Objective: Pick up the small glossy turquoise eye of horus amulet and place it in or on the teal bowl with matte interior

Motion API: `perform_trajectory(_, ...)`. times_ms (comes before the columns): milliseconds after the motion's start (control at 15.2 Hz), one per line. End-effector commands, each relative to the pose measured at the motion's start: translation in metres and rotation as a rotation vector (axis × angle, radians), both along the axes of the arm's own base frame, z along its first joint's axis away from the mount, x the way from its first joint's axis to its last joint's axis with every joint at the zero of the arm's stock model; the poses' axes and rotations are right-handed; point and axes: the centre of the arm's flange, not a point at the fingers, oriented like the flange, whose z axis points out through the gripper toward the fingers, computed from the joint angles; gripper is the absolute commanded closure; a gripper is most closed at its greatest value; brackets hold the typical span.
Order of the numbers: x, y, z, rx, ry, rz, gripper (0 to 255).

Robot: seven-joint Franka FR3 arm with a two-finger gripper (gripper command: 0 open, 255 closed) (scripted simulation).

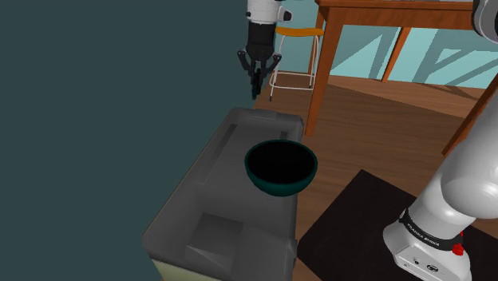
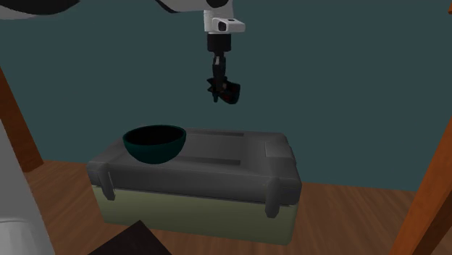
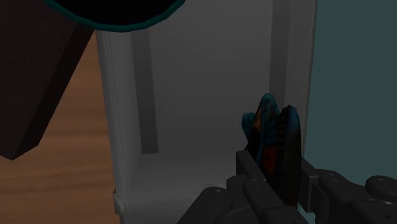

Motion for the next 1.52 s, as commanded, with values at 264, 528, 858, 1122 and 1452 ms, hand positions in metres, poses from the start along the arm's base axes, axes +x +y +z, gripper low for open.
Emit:
perform_trajectory(264, -0.073, 0.034, 0.005, 0.0, 0.0, -0.001, 255)
perform_trajectory(528, -0.12, 0.059, 0.008, 0.0, 0.0, -0.001, 255)
perform_trajectory(858, -0.178, 0.089, 0.011, 0.0, 0.0, -0.001, 255)
perform_trajectory(1122, -0.22, 0.111, 0.013, 0.0, 0.0, -0.001, 255)
perform_trajectory(1452, -0.22, 0.111, -0.013, 0.0, 0.0, -0.001, 255)
